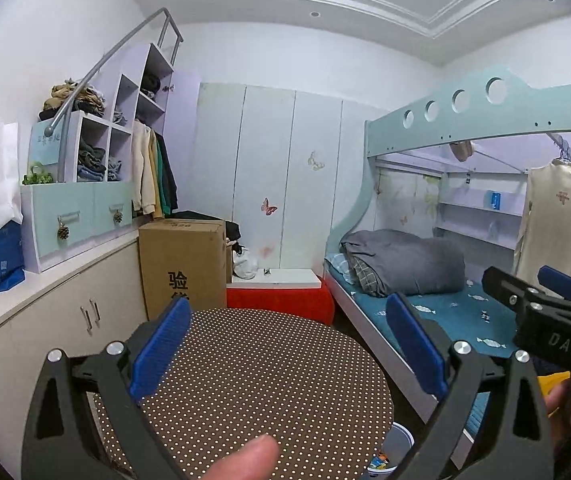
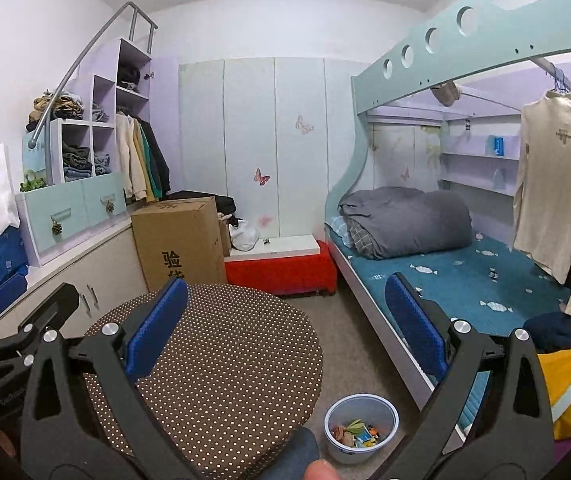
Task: Collect trash
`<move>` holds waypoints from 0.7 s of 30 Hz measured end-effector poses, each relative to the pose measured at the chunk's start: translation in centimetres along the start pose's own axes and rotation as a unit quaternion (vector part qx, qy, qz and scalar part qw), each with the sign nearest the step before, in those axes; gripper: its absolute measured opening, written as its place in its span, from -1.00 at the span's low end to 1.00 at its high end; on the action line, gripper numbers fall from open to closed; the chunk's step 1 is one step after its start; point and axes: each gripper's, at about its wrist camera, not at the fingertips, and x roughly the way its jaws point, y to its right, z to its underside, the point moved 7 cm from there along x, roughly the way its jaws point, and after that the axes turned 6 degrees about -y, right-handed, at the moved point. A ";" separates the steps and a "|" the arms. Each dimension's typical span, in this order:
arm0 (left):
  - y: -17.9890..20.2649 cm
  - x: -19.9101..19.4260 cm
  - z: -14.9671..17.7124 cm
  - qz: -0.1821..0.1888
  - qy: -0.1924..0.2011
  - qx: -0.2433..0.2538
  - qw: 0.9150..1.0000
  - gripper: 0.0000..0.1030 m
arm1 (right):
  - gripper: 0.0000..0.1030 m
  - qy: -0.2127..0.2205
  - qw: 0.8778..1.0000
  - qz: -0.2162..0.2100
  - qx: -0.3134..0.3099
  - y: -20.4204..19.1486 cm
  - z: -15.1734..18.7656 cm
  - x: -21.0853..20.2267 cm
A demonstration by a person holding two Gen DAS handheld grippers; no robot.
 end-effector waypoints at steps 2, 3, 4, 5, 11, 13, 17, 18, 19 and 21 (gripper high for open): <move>0.0 -0.3 0.1 0.003 0.001 0.000 1.000 0.88 | 0.88 0.002 1.000 0.000 -0.001 -0.2 -0.1 -0.2; 0.0 -0.3 0.1 0.005 0.001 0.000 1.000 0.89 | 0.88 0.003 1.000 0.000 -0.002 -0.3 0.0 -0.3; 0.0 -0.2 0.1 0.006 0.000 -0.001 1.000 0.90 | 0.88 0.004 1.000 0.002 -0.003 -0.3 -0.1 -0.4; 0.0 -0.3 0.1 0.006 0.000 -0.001 1.000 0.90 | 0.88 0.004 1.000 0.003 -0.003 -0.3 -0.1 -0.4; -0.1 -0.3 0.1 0.005 0.003 -0.003 1.000 0.91 | 0.88 0.006 1.000 0.003 -0.003 -0.2 -0.2 -0.5; -0.2 -0.4 0.1 0.006 0.006 -0.005 1.000 0.91 | 0.88 0.005 1.000 0.003 -0.003 -0.3 -0.1 -0.5; -0.2 -0.5 0.1 0.006 0.009 -0.007 1.000 0.91 | 0.88 0.003 1.000 0.002 0.000 -0.2 0.0 -0.3; -0.2 -0.5 0.1 0.004 0.008 -0.007 1.000 0.91 | 0.88 0.002 1.000 0.001 0.002 -0.1 0.0 -0.3; -0.3 -0.4 0.1 0.002 0.008 -0.007 1.000 0.91 | 0.88 0.002 1.000 0.000 0.002 -0.1 0.0 -0.3; -0.4 -0.3 0.1 -0.002 0.006 -0.008 1.000 0.92 | 0.88 0.001 1.000 0.001 0.002 -0.1 0.1 -0.2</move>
